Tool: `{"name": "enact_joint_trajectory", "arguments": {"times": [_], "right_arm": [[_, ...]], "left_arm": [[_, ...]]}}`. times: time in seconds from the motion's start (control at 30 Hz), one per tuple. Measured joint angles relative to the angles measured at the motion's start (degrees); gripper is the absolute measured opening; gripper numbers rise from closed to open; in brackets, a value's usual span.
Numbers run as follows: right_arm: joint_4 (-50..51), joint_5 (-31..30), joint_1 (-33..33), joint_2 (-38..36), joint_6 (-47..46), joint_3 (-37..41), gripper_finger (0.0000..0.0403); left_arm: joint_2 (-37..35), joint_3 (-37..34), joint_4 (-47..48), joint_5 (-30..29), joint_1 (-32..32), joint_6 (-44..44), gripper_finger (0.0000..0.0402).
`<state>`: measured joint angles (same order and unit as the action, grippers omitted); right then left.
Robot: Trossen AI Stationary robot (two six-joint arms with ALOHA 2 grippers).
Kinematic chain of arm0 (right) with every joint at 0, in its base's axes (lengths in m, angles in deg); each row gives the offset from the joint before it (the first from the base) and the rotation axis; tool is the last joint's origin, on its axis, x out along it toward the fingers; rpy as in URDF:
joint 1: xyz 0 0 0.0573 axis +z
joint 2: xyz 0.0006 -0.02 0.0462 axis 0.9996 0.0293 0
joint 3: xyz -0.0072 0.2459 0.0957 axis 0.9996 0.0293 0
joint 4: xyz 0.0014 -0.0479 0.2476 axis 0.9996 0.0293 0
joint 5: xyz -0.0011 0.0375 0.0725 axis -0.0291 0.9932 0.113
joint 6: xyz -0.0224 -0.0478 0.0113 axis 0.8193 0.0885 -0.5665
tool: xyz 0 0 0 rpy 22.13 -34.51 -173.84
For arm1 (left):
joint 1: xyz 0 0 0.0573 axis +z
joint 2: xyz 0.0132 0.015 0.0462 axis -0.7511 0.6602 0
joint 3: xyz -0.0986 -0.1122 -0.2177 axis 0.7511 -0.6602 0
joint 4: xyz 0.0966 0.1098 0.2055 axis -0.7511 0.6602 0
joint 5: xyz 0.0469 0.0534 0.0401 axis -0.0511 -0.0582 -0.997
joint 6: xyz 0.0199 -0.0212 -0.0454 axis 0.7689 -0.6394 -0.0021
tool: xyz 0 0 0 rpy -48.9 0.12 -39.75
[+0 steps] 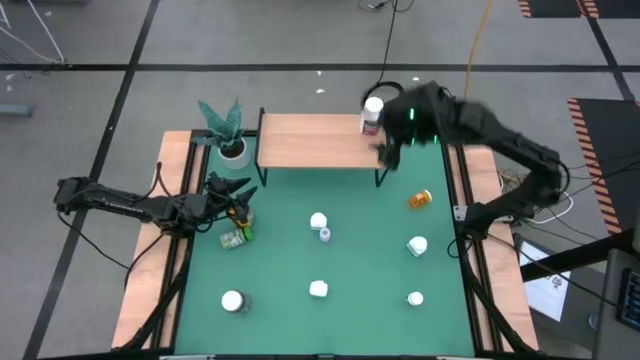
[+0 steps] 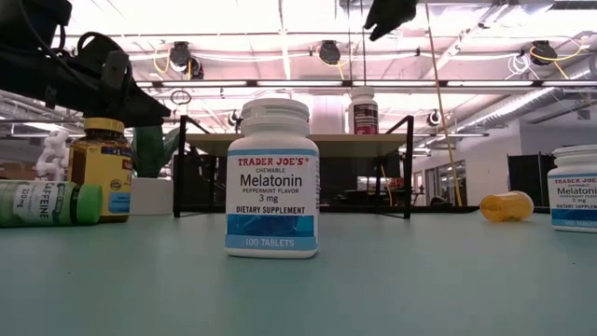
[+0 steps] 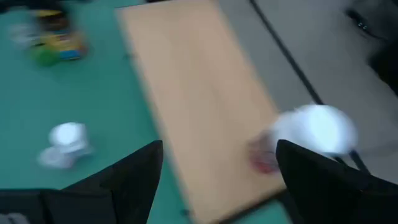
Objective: Pick and place medicine bottles onto shelf by color
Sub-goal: Put the white blue medicine bottle on the top right of the shelf
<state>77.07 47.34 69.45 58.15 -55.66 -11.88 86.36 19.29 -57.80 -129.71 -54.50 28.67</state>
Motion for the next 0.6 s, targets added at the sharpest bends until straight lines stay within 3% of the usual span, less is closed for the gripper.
{"name": "enact_joint_trajectory", "arguments": {"times": [0.13,0.3,0.4,0.6], "right_arm": [[-7.65,-5.28,8.0,-6.47,-6.42,16.46,0.0309],[-7.86,-11.2,15.32,-11.93,-20.25,31.92,0.0309],[-5.42,-11.19,17.78,-14.34,-26.68,36.56,0.0309],[3.18,-4.11,22.67,-17.44,-38.86,39.49,0.0309]], "left_arm": [[-0.02,0.0,0.04,0.38,-0.01,-0.83,0.0184],[-0.02,0.02,0.2,0.58,0.01,-0.58,0.0184],[-0.02,0.02,0.06,0.31,0.01,-0.48,0.0184],[0.03,-0.14,-2.64,0.11,0.01,2.35,0.0184]]}}
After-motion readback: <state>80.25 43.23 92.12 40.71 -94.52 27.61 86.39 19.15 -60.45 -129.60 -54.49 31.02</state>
